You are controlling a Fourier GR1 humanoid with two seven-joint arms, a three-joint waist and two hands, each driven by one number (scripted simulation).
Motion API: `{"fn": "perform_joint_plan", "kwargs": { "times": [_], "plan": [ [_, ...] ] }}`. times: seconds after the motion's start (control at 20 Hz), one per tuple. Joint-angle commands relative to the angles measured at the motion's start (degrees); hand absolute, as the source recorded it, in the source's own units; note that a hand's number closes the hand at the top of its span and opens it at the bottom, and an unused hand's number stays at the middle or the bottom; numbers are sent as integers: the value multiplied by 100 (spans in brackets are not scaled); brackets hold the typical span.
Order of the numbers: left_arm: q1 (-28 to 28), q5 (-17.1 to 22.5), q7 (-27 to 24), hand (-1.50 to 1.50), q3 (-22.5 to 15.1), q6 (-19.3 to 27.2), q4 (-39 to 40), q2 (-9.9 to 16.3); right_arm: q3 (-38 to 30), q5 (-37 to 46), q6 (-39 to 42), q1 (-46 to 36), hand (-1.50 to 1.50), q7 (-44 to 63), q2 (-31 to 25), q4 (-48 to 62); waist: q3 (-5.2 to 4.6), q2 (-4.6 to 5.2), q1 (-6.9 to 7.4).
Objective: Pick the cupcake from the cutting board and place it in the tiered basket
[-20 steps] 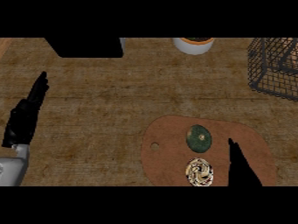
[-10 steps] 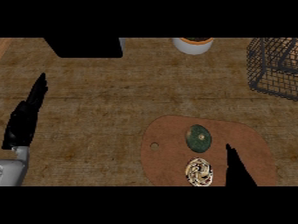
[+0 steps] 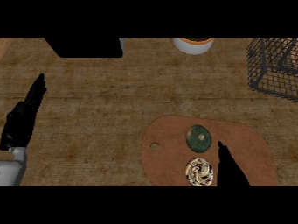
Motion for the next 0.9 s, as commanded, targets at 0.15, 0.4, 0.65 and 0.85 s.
{"fn": "perform_joint_plan", "kwargs": {
  "times": [0.15, 0.4, 0.65, 0.85],
  "plan": [
    [-206, -200, -150, 0, -41, 122, 341, -264, -359, -495, -241, -539, -150, 833, 60, 649, 0, 6, -33],
    [98, -63, -139, 0, 87, -83, 55, -103, 365, -964, -354, -398, 150, 1125, 59, 855, 0, -1, 24],
    [-4, -146, 72, 0, 68, -93, 22, -172, 387, -339, 42, -784, 150, 464, 52, 1444, 1, -8, 27],
    [169, -15, -95, 0, 207, -277, -62, -87, 200, -734, -181, -757, 150, 683, 52, 840, 1, -17, 26]
  ]
}}
